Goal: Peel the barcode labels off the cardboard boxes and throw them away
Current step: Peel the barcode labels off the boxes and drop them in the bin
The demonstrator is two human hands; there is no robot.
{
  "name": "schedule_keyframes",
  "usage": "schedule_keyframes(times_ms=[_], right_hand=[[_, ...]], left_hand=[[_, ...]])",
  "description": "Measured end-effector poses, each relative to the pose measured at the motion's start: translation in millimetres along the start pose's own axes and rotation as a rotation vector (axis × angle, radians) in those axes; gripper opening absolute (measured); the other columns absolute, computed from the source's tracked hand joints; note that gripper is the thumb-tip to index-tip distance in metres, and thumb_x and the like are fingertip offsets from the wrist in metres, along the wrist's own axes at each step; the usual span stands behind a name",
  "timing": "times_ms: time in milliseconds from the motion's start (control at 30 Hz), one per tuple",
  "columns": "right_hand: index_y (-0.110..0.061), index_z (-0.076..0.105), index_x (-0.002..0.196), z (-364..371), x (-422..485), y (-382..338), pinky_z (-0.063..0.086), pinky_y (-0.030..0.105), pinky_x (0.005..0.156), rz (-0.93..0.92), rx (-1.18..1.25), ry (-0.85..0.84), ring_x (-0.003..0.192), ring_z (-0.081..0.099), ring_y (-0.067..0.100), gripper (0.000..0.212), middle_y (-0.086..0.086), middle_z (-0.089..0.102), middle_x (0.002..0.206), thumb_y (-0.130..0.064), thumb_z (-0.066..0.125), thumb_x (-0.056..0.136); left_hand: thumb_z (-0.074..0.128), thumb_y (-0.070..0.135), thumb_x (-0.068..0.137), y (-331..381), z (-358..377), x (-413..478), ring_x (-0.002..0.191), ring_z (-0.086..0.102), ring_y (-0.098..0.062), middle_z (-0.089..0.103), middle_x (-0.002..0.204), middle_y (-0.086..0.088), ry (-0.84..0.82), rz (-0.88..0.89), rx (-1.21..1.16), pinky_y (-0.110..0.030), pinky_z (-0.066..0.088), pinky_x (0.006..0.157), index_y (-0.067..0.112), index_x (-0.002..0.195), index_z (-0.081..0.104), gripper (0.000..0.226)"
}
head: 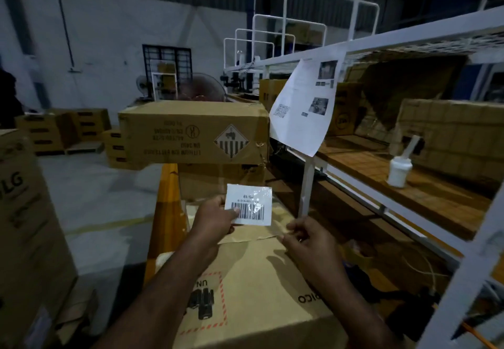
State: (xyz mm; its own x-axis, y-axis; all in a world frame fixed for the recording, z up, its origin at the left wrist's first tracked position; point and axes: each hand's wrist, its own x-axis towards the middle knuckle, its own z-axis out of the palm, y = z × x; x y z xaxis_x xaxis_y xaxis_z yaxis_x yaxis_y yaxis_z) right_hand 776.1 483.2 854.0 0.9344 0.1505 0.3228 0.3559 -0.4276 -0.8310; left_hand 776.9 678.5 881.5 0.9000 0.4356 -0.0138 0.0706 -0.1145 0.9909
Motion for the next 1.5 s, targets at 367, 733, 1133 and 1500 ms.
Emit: schedule_keyframes(times_ms=[367,733,1133,1500], right_hand=[[-0.025,0.065,0.083,26,44,-9,0.055,0.039,0.074,-0.1,-0.648,-0.277,0.086,0.061,0.015,0.019,-0.003,0.069,0.094,-0.043,0.073,0.083],[-0.027,0.063,0.075,19,38,-5,0.055,0.043,0.071,-0.151,-0.645,-0.313,0.078,0.062,0.012,0.02,-0.009,0.065,0.08,-0.044,0.073,0.081],[-0.03,0.063,0.077,12,41,0,0.056,0.047,0.072,-0.096,-0.611,-0.299,0.079,0.064,0.012,0.017,-0.008,0.066,0.083,-0.044,0.07,0.083],[-0.031,0.062,0.08,10,31,1,0.057,0.043,0.073,-0.139,-0.626,-0.322,0.081,0.064,0.007,0.016,-0.011,0.066,0.085,-0.046,0.067,0.084]], left_hand=[[0.05,0.002,0.099,-14,14,17,0.065,0.072,-0.022,0.068,0.08,-0.002,-0.097,-0.051,0.008,-0.025,0.053,0.046,0.019,0.102,0.057,0.018],[0.041,0.0,0.099,-20,8,27,0.067,0.073,-0.027,0.07,0.097,-0.012,-0.159,-0.067,-0.007,-0.024,0.047,0.044,0.007,0.125,0.057,0.032],[0.035,-0.001,0.087,-25,12,31,0.06,0.073,-0.029,0.073,0.088,-0.011,-0.119,0.022,0.063,-0.024,0.044,0.041,0.01,0.114,0.064,0.041],[0.039,0.002,0.092,-26,12,31,0.064,0.074,-0.027,0.071,0.089,-0.007,-0.09,0.035,0.06,-0.025,0.049,0.045,0.013,0.118,0.061,0.036]])
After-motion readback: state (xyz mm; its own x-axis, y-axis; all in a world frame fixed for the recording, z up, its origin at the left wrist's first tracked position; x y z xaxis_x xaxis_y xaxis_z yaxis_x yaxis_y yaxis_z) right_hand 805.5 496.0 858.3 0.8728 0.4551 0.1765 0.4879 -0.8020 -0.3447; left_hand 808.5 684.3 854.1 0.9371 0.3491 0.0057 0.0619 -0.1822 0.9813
